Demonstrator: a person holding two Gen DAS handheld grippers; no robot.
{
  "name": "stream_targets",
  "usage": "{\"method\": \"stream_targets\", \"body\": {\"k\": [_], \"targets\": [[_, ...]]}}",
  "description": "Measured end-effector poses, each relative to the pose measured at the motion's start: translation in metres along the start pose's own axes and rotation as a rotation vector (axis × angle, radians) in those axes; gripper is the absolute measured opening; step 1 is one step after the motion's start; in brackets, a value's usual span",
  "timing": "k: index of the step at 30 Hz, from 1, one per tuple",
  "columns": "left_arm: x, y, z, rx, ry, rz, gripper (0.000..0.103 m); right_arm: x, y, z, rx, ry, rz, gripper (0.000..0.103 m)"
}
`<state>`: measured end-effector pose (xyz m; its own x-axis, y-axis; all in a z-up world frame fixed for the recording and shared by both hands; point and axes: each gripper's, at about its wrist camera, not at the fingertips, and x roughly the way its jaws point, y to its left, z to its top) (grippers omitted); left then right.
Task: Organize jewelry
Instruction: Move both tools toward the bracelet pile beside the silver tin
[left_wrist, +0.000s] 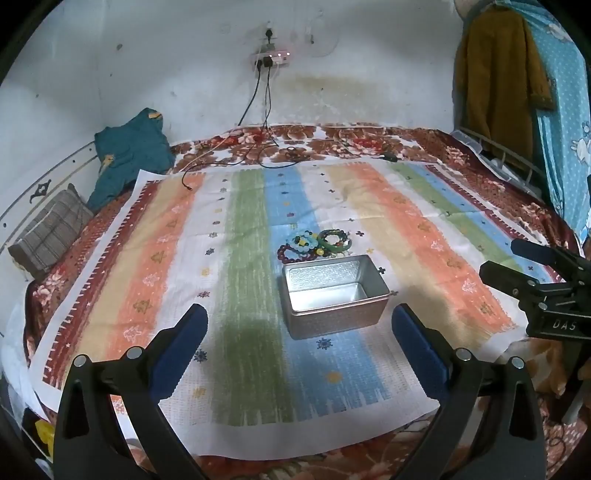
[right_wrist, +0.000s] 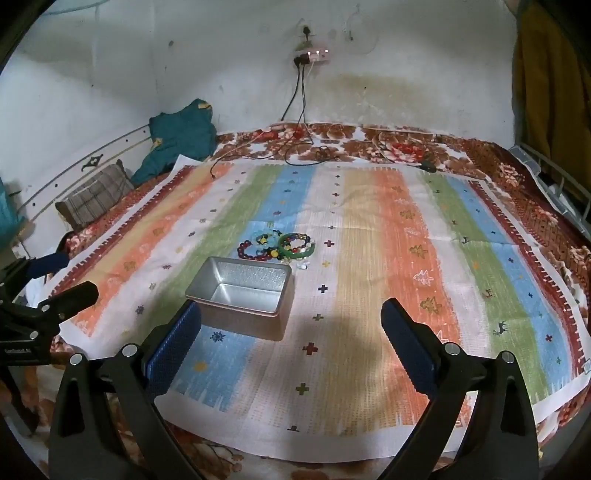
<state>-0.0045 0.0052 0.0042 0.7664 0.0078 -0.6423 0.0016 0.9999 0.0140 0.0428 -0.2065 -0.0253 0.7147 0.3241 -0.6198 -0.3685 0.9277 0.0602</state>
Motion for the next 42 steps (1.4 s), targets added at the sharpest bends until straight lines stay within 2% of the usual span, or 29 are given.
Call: {"method": "stream_targets", "body": {"k": [7, 8, 17, 42], "targets": [[-0.004, 0.003, 0.000, 0.001, 0.008, 0.004, 0.098, -0.003, 0.001, 0.000, 0.001, -0.004, -0.016, 0.099], [0.005, 0.002, -0.001, -0.009, 0.011, 0.010, 0.098, -0.004, 0.001, 0.001, 0.000, -0.002, -0.014, 0.099], [0.010, 0.009, -0.003, -0.032, 0.029, 0.002, 0.098, -0.005, 0.000, 0.003, 0.005, 0.006, -0.008, 0.099], [0.018, 0.009, 0.000, -0.047, 0.068, 0.033, 0.098, 0.013, -0.001, 0.008, -0.011, 0.035, -0.035, 0.099]]}}
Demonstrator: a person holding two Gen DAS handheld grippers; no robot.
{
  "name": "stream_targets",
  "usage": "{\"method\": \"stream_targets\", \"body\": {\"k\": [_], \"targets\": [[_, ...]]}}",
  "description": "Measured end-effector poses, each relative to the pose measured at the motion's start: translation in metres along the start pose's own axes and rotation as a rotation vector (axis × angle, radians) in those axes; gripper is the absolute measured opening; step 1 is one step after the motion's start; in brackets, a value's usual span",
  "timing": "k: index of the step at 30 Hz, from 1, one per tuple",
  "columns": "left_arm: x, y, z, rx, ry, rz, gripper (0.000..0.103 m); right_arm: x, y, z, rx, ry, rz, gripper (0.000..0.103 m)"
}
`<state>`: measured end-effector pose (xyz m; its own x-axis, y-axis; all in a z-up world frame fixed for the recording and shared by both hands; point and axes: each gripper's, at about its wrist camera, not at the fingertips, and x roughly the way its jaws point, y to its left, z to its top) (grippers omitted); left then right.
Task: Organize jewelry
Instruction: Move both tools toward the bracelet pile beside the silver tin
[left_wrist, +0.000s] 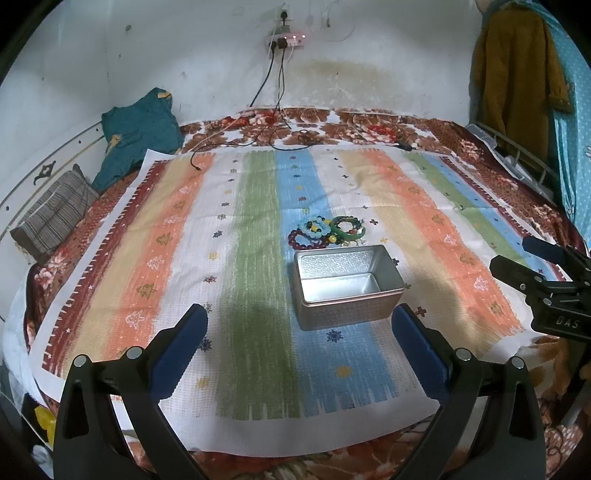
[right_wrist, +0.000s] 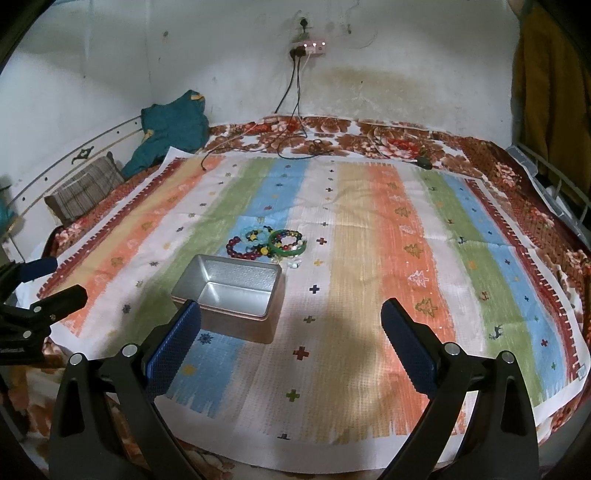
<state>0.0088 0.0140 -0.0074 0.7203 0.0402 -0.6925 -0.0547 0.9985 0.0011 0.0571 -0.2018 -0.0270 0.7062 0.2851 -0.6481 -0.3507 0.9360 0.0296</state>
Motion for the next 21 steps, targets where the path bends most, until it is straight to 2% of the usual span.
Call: {"method": "stream_targets", "body": {"k": [10, 21], "targets": [[0.015, -0.006, 0.010, 0.042, 0.005, 0.034, 0.098, 0.006, 0.003, 0.005, -0.015, 0.010, -0.007, 0.099], [0.036, 0.002, 0.035, 0.005, 0.039, 0.070, 0.098, 0.029, -0.003, 0.026, -0.010, 0.064, -0.004, 0.099]]}}
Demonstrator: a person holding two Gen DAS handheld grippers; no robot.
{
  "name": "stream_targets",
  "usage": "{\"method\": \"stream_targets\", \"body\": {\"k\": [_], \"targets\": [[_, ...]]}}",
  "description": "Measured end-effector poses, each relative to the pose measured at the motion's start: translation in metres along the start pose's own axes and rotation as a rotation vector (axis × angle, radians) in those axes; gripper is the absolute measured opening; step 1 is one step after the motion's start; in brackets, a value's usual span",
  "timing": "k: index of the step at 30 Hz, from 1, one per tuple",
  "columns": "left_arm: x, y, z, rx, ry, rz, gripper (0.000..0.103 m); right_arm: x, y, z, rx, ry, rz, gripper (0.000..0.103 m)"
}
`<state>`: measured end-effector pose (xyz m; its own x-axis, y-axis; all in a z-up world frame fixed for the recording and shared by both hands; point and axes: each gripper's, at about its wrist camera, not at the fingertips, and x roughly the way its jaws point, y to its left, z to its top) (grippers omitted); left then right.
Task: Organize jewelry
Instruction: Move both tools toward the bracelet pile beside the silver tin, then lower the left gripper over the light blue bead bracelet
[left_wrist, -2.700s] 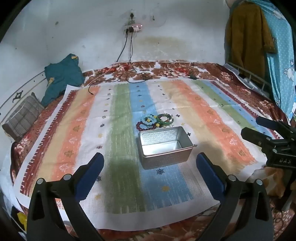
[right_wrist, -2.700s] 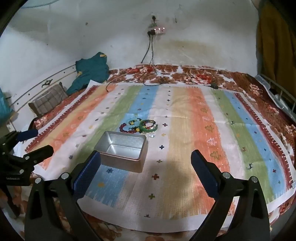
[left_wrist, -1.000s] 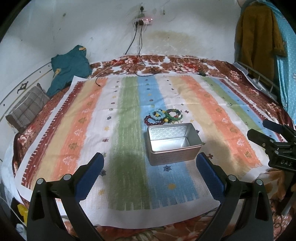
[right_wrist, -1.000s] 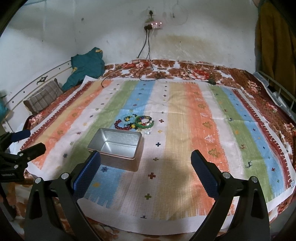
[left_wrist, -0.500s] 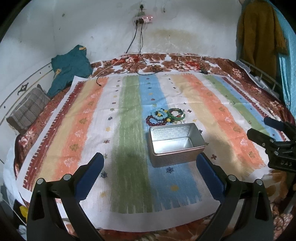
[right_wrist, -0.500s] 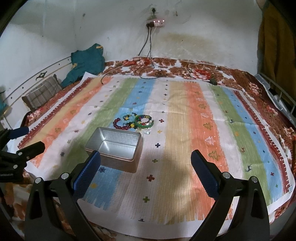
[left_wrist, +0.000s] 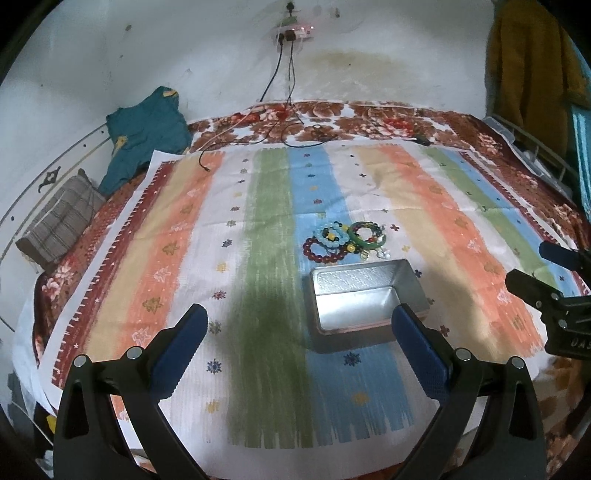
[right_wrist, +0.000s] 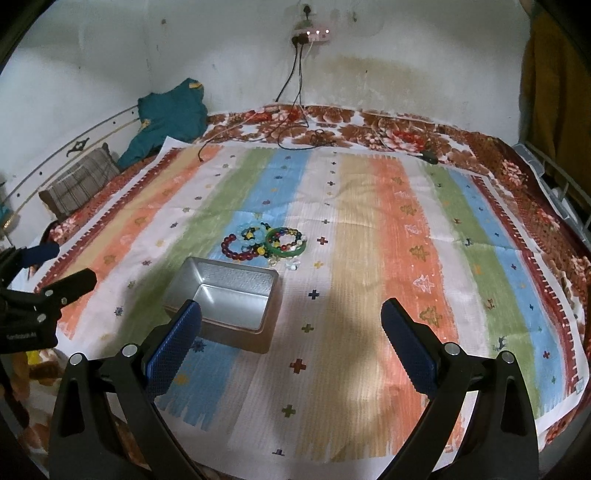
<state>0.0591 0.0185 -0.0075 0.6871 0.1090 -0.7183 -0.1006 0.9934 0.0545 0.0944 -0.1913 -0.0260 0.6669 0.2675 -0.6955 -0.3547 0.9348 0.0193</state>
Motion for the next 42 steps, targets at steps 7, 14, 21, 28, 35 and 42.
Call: {"method": "stream_targets", "body": {"k": [7, 14, 21, 28, 35, 42], "targets": [[0.017, 0.001, 0.017, -0.008, 0.024, 0.015, 0.098, 0.016, 0.001, 0.015, -0.008, 0.025, -0.020, 0.099], [0.033, 0.004, 0.032, -0.021, 0.046, 0.028, 0.098, 0.033, 0.000, 0.027, 0.002, 0.058, -0.015, 0.099], [0.051, 0.004, 0.044, -0.034, 0.074, 0.028, 0.098, 0.053, -0.001, 0.037, 0.003, 0.097, -0.013, 0.099], [0.072, 0.003, 0.053, -0.039, 0.104, 0.026, 0.097, 0.069, -0.003, 0.048, 0.004, 0.121, -0.011, 0.099], [0.097, 0.006, 0.060, -0.050, 0.136, 0.037, 0.097, 0.091, -0.007, 0.058, 0.022, 0.156, 0.014, 0.099], [0.125, 0.012, 0.068, -0.064, 0.172, 0.032, 0.097, 0.107, -0.011, 0.065, 0.032, 0.178, 0.029, 0.099]]}}
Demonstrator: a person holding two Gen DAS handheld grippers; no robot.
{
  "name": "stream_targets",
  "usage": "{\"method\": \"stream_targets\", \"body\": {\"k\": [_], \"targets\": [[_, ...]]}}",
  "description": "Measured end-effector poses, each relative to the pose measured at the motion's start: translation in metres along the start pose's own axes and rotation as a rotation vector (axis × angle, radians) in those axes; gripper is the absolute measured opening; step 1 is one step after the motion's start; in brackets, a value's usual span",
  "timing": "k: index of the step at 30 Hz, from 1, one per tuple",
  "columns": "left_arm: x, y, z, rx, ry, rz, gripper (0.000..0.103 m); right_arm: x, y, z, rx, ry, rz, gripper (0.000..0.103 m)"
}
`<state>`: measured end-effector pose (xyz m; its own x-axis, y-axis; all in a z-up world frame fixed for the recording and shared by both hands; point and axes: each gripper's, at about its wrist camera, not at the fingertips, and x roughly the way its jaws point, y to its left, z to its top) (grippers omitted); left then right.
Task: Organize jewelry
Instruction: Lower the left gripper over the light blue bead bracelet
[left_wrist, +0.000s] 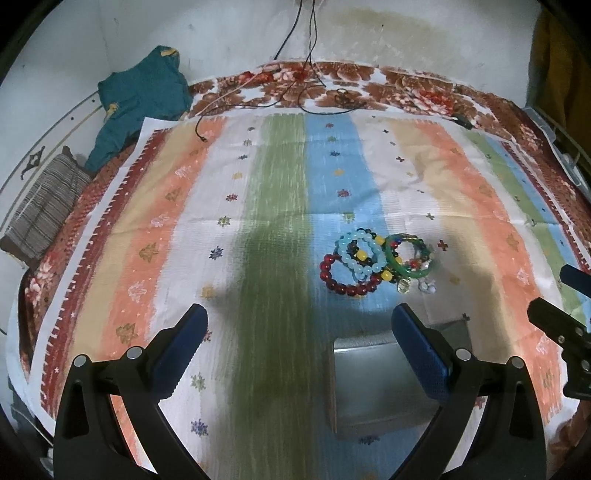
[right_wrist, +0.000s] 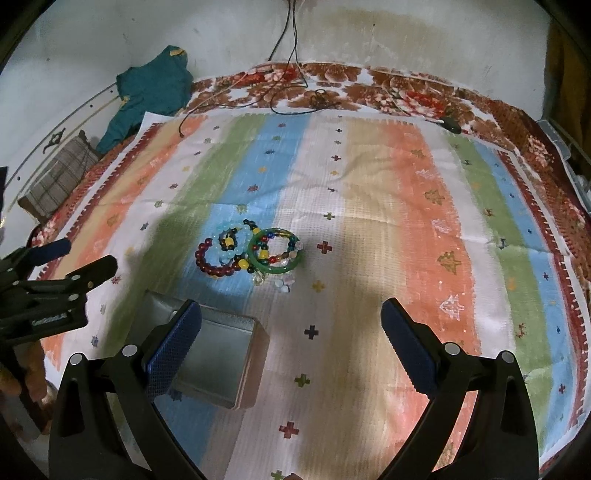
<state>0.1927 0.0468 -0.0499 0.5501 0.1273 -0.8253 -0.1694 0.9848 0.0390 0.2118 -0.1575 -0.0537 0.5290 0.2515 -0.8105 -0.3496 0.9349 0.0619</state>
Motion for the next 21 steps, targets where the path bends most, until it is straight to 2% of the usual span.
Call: {"method": "stream_targets", "body": {"k": [9, 15, 18, 21], "targets": [[0.024, -0.001, 0.016, -0.008, 0.011, -0.010, 0.097, 0.025, -0.002, 0.014, -0.004, 0.023, -0.003, 0.098], [0.045, -0.002, 0.025, 0.001, 0.027, 0.012, 0.097, 0.041, 0.000, 0.020, -0.004, 0.050, 0.005, 0.098], [0.053, -0.003, 0.029, 0.007, 0.036, 0.008, 0.097, 0.050, -0.001, 0.023, 0.002, 0.069, 0.011, 0.091], [0.060, -0.006, 0.034, 0.017, 0.043, 0.001, 0.097, 0.057, -0.004, 0.025, 0.005, 0.077, 0.005, 0.091]]}}
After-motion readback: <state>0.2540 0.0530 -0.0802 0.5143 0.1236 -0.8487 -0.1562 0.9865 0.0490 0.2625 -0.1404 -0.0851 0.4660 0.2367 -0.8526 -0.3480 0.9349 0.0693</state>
